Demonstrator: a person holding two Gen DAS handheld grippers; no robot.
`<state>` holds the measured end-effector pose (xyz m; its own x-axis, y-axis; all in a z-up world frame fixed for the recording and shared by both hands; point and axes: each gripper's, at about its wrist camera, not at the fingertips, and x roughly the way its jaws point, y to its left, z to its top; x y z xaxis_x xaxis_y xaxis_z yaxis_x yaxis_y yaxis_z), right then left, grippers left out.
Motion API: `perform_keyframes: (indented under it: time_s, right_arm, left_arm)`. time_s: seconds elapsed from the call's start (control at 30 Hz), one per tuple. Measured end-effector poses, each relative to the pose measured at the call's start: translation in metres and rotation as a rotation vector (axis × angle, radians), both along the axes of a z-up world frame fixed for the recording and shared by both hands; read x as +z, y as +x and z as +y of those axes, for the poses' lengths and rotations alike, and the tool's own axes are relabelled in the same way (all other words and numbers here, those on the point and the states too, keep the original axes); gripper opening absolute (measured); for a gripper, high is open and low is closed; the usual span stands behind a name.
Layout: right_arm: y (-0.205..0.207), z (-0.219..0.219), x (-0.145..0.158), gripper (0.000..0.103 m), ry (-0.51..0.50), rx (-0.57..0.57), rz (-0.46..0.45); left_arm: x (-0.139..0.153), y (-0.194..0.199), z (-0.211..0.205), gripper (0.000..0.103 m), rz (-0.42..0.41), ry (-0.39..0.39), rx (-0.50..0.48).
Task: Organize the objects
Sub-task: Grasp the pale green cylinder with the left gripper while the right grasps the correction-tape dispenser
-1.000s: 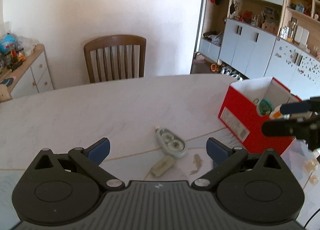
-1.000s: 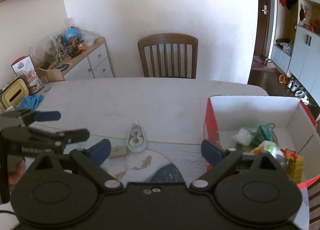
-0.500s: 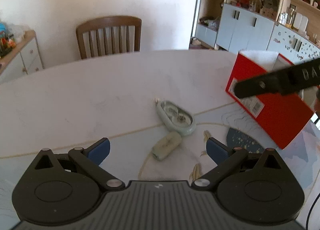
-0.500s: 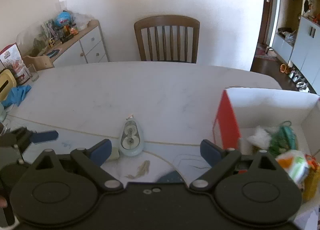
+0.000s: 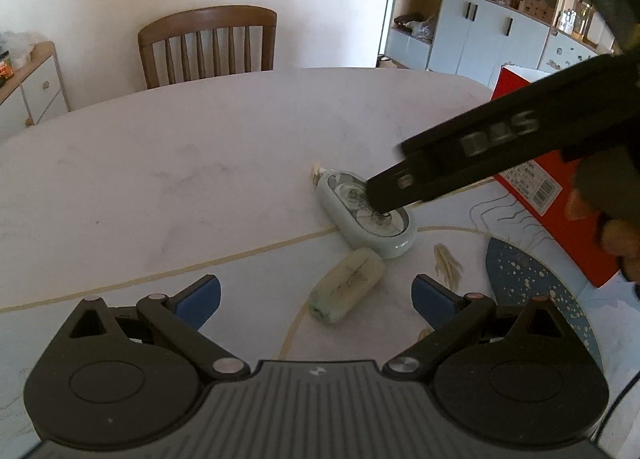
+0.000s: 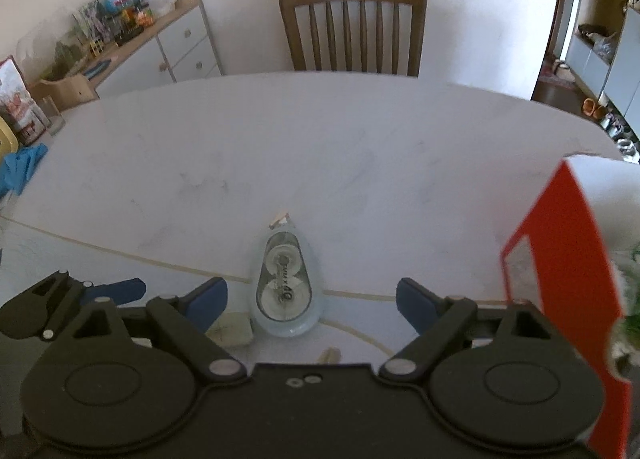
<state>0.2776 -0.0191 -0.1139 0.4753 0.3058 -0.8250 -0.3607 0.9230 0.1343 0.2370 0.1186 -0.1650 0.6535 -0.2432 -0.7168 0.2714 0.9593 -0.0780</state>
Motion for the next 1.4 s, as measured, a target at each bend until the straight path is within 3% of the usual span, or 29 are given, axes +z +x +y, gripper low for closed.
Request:
perform_keyframes:
  time_s: [0.23,0.3,0.47,0.53,0.73,0.97,1.13,1.4]
  right_arm:
    - [0.012,0.014,-0.012,0.083,-0.021,0.003,0.043]
    - [0.013,0.017,-0.015,0.077,-0.032,0.011,0.054]
    - [0.013,0.023,-0.019,0.071,-0.045,0.023,0.061]
    - [0.014,0.026,-0.02,0.063,-0.054,0.03,0.065]
    - [0.013,0.035,-0.023,0.05,-0.097,0.044,0.051]
    - [0.014,0.038,-0.026,0.049,-0.094,0.026,0.047]
    - [0.014,0.03,-0.027,0.049,-0.081,-0.009,0.052]
    - [0.002,0.013,-0.023,0.049,-0.054,-0.047,0.057]
  left_arm:
    - [-0.003,0.001,-0.004,0.095,-0.016,0.002,-0.021]
    - [-0.003,0.002,-0.004,0.093,-0.022,0.002,-0.024]
    - [-0.003,0.005,-0.005,0.077,-0.022,0.0,-0.034]
    - [-0.004,0.007,-0.007,0.066,-0.015,0.003,-0.042]
    - [-0.006,0.006,-0.012,0.056,-0.019,0.008,-0.056]
    - [-0.007,0.004,-0.018,0.04,-0.018,0.009,-0.066]
    - [-0.006,0.005,-0.018,0.022,-0.008,0.006,-0.052]
    - [-0.001,0.001,-0.016,0.021,0.015,-0.004,-0.012]
